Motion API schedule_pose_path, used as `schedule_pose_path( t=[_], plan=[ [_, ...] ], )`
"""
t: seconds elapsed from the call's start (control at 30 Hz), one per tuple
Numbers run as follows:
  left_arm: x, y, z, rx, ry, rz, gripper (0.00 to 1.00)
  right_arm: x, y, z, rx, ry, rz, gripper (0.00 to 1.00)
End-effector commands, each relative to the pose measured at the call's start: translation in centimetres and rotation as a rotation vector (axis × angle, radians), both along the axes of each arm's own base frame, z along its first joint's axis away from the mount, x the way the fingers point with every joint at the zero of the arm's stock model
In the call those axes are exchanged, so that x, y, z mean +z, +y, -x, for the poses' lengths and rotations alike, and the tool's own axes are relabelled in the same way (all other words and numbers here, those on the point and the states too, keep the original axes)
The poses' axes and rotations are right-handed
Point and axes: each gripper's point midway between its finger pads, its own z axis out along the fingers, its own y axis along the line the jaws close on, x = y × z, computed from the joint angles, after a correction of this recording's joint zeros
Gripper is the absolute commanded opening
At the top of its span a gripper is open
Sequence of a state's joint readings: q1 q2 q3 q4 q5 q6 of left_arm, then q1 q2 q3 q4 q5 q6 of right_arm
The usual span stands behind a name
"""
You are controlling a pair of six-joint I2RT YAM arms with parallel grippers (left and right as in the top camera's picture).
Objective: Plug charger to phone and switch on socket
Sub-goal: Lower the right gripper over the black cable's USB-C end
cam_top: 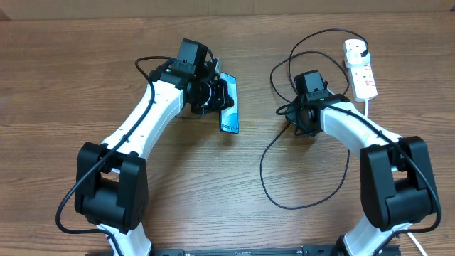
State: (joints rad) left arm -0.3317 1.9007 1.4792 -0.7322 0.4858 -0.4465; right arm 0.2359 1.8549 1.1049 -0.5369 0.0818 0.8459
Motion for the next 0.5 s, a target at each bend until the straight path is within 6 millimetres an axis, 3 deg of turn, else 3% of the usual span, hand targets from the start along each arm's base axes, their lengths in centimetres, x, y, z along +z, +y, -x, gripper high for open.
schedule_pose_path(
  t=[0.0, 0.47],
  plan=[
    [0.6, -0.4, -0.2, 0.003, 0.004, 0.035, 0.04, -0.2, -0.1, -0.2, -0.017, -0.008, -0.003, 0.34],
    [0.6, -0.4, -0.2, 0.012, 0.01, 0.037, 0.04, -1.3, 0.1, -0.2, -0.018, 0.009, -0.011, 0.3]
  ],
)
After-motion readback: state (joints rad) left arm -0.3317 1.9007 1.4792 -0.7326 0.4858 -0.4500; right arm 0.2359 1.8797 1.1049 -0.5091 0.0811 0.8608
